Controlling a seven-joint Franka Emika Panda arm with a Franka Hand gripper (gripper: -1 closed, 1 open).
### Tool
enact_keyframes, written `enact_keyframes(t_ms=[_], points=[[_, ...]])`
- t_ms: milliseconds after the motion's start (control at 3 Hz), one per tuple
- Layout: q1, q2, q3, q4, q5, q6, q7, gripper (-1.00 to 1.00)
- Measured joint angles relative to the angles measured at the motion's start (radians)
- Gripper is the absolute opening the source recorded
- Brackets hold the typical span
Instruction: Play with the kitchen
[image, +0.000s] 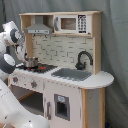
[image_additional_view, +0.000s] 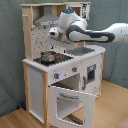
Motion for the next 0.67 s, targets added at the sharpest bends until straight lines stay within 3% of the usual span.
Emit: enact_keyframes(t_ms=[667], points=[[-0.143, 0.000, 0.103, 0.080, 0.000, -0.065, -0.081, 1.00]])
